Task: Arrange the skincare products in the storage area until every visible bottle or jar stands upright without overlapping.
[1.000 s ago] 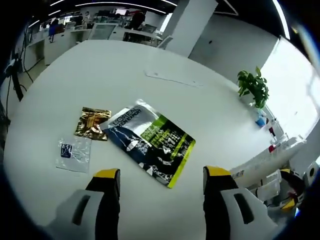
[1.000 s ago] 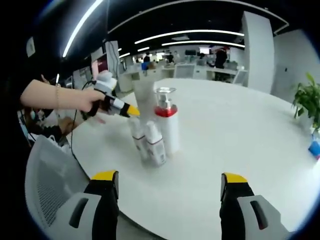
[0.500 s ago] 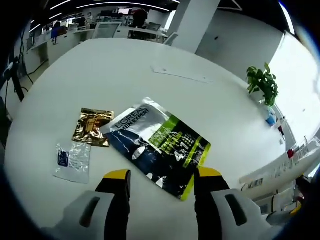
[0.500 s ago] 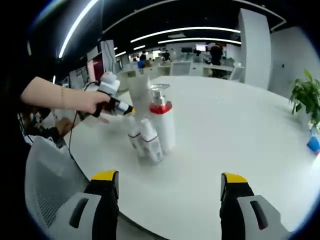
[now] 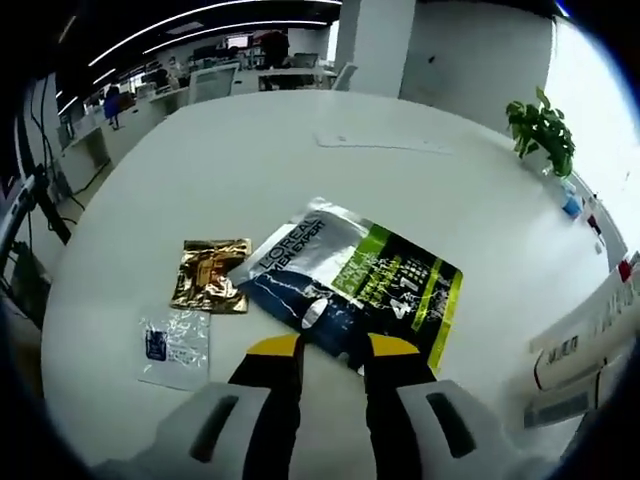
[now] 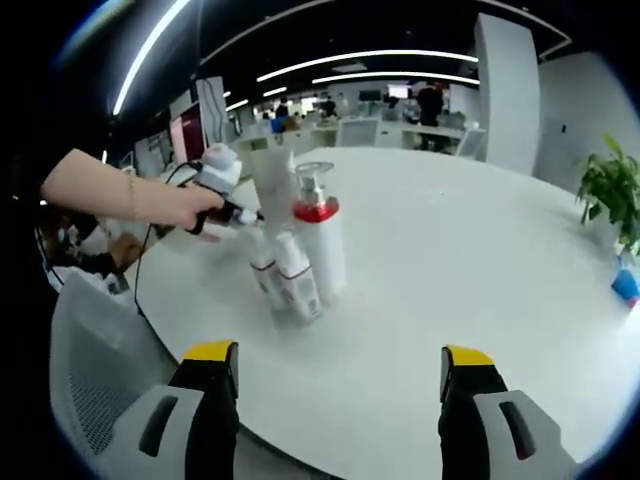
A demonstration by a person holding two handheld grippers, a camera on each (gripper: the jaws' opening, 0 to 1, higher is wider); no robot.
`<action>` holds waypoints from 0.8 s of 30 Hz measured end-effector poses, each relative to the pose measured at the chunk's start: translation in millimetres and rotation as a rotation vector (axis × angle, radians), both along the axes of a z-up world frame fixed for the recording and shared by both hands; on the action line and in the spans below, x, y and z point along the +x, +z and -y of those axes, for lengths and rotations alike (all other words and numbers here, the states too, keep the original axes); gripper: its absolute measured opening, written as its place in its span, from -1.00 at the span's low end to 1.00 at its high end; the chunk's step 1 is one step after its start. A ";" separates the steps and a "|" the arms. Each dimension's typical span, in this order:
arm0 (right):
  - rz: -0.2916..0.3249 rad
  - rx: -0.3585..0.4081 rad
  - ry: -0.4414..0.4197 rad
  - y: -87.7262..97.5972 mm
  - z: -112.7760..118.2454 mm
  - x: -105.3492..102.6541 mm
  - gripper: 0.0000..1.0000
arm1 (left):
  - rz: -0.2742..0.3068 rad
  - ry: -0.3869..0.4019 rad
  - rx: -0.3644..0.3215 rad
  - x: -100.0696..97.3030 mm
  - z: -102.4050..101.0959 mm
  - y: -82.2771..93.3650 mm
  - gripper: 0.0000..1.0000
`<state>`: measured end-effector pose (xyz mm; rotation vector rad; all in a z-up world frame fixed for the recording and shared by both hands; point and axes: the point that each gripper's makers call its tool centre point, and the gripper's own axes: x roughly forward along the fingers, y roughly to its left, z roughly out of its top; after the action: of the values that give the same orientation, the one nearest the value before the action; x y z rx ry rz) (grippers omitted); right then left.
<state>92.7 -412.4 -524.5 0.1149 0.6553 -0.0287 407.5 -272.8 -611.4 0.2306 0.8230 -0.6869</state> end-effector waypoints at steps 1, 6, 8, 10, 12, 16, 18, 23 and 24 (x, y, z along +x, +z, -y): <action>-0.001 -0.001 0.000 -0.1 0.1 -0.1 0.72 | 0.018 -0.004 0.007 6.0 0.0 -1.0 -0.51; -0.005 -0.002 -0.004 -0.7 0.9 -0.8 0.71 | 0.068 -0.060 0.034 10.3 1.8 -0.3 -0.84; -0.007 -0.002 -0.006 -0.9 1.2 -1.1 0.71 | 0.077 -0.069 0.036 15.1 3.5 -3.9 -0.86; -0.005 -0.001 -0.009 -0.7 1.7 -1.2 0.71 | 0.072 -0.078 0.031 19.4 2.3 -5.5 -0.89; -0.006 -0.001 -0.009 -0.7 1.9 -1.4 0.71 | 0.040 -0.075 0.014 19.2 1.8 -6.3 -0.92; -0.003 -0.005 -0.010 0.0 2.0 -1.2 0.71 | -0.005 -0.070 -0.043 21.4 1.4 -2.5 -0.95; -0.002 -0.005 -0.009 0.2 2.2 -0.8 0.71 | -0.006 -0.078 -0.058 24.3 -0.7 1.6 -0.95; -0.001 -0.009 0.001 0.6 0.9 -0.3 0.71 | -0.052 -0.076 -0.152 18.5 2.3 20.3 -0.95; 0.000 -0.010 0.003 0.7 0.7 -0.1 0.71 | -0.068 -0.071 -0.178 17.6 2.2 24.0 -0.95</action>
<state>92.6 -413.1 -523.8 0.1038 0.6551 -0.0288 425.1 -275.0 -587.4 0.0764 0.8160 -0.8338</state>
